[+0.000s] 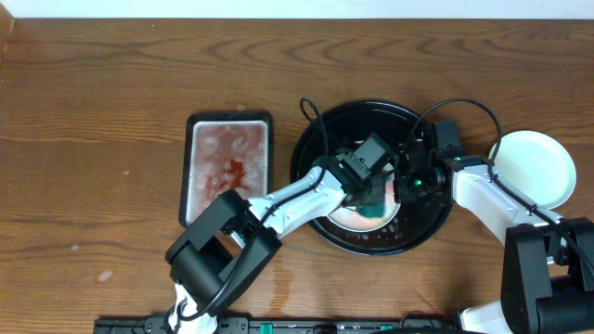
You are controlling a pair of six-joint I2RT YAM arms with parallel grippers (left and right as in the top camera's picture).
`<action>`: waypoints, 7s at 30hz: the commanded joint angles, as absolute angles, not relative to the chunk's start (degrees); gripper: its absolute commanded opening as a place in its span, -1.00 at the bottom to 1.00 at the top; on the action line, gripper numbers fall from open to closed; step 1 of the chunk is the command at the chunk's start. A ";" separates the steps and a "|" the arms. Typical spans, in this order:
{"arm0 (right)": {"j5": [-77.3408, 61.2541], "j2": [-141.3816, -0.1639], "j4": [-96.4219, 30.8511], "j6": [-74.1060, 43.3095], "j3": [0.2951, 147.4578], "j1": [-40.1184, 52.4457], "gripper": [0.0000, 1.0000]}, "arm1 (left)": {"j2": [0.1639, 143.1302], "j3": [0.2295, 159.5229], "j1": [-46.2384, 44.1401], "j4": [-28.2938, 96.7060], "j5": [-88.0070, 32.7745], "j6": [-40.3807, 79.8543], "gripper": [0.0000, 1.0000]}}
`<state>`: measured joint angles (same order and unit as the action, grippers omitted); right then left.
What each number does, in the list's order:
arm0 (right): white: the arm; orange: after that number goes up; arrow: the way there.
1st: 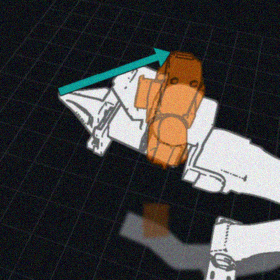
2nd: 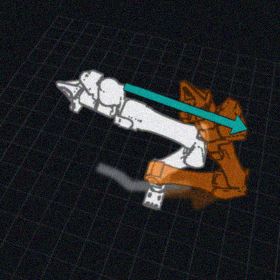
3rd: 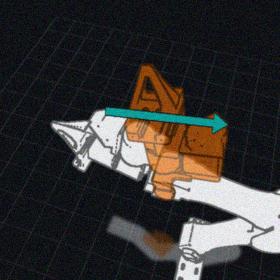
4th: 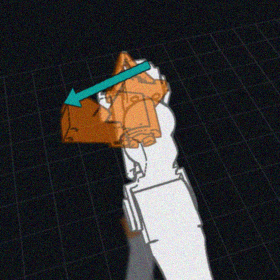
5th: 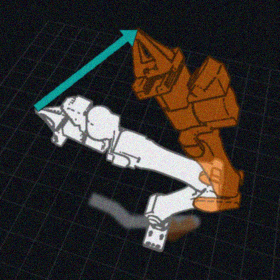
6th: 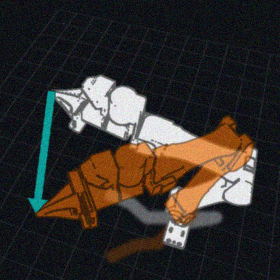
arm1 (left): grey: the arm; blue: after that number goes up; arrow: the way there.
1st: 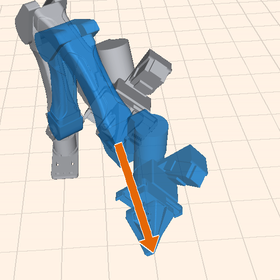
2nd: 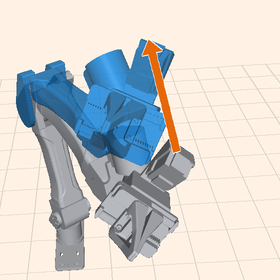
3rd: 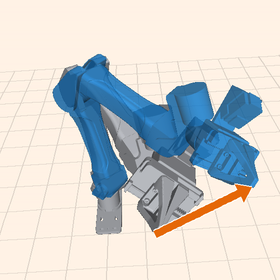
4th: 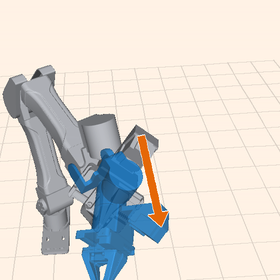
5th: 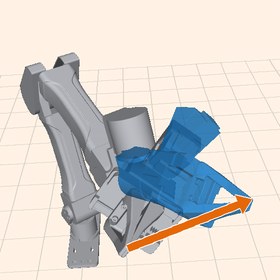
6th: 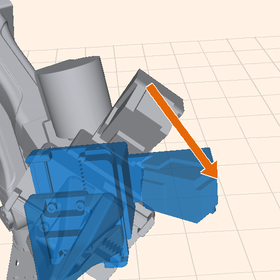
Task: Clean dirty plates on tray and stack at the side
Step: 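Scrub the held blue-green plate with the sponge in left gripper, then return the sponge to the basin with the left gripper, then lift the blue-green plate with right gripper, tilting it upward, then carry the plate right and lower it onto the plate stack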
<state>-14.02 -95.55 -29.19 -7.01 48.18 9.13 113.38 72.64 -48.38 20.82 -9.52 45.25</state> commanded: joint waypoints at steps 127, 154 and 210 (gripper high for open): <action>73.76 -63.33 -30.55 9.96 47.37 65.34 -0.98 | 68.14 75.00 -14.57 65.34 -1.52 22.11 0.67; 73.73 -63.33 -30.37 9.93 47.37 65.30 -0.98 | 68.16 75.00 -14.57 65.34 -1.52 22.11 0.67; -14.00 -66.17 -29.85 -19.94 47.20 -6.76 -0.98 | 68.16 75.00 -14.57 65.32 -1.52 22.11 0.67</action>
